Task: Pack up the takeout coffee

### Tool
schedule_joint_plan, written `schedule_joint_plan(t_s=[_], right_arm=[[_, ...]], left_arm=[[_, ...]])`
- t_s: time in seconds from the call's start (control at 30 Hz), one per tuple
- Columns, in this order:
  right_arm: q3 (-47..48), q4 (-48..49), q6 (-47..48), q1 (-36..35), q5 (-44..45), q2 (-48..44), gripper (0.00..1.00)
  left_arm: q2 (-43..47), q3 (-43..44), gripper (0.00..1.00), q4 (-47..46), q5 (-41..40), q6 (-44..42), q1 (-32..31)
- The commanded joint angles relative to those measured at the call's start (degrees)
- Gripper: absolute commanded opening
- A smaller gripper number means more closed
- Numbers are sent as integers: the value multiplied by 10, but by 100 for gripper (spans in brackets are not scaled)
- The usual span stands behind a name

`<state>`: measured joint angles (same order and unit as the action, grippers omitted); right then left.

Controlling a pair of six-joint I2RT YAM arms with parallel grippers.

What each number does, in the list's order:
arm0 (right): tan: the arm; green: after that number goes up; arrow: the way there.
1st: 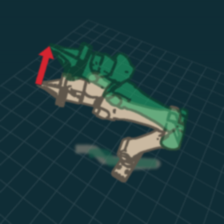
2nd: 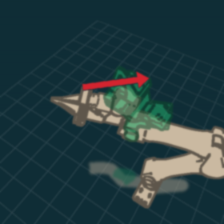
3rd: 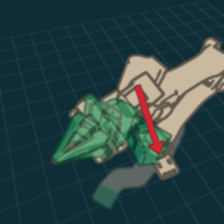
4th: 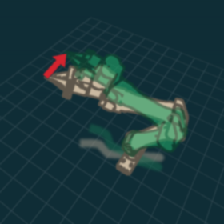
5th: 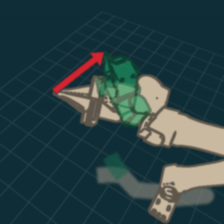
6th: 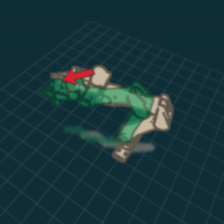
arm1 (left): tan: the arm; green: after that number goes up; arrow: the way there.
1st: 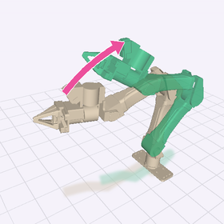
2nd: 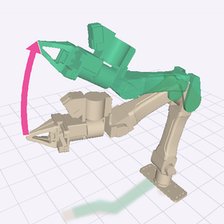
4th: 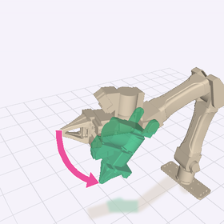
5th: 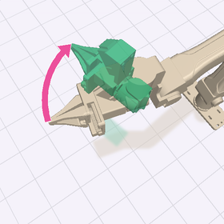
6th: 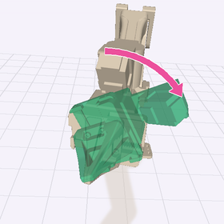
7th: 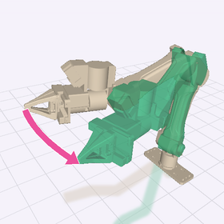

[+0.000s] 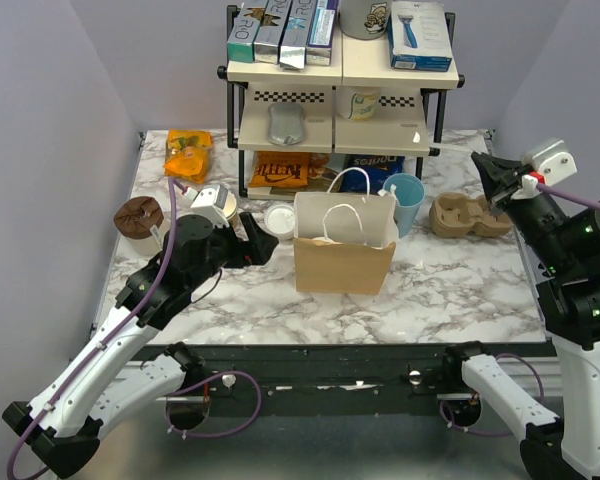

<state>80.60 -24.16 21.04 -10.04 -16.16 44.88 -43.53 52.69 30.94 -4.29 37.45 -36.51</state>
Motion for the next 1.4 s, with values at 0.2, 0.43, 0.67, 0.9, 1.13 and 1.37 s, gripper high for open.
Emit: schedule_joint_plan(t_s=[0.2,0.43,0.67,0.9,1.13,1.37], right_arm=[[108,-186,-100,2,-225,1,1],[69,-235,-111,2,-217,-25,1],[61,-286,-113,2,-145,29,1],[89,-309,-103,-5,-119,97,1],[100,-326,-101,-88,-14,149,1],[92,-304,-101,-135,3,173,53]], left_arm=[[4,-7,99,-11,10,-12,-1],[-4,-1,99,-13,22,-26,-1],[-4,-7,99,-18,25,-23,-1],[-9,-6,99,-19,24,-27,-1],[-11,-7,99,-14,20,-30,-1],[-6,-11,99,-7,9,-30,-1]])
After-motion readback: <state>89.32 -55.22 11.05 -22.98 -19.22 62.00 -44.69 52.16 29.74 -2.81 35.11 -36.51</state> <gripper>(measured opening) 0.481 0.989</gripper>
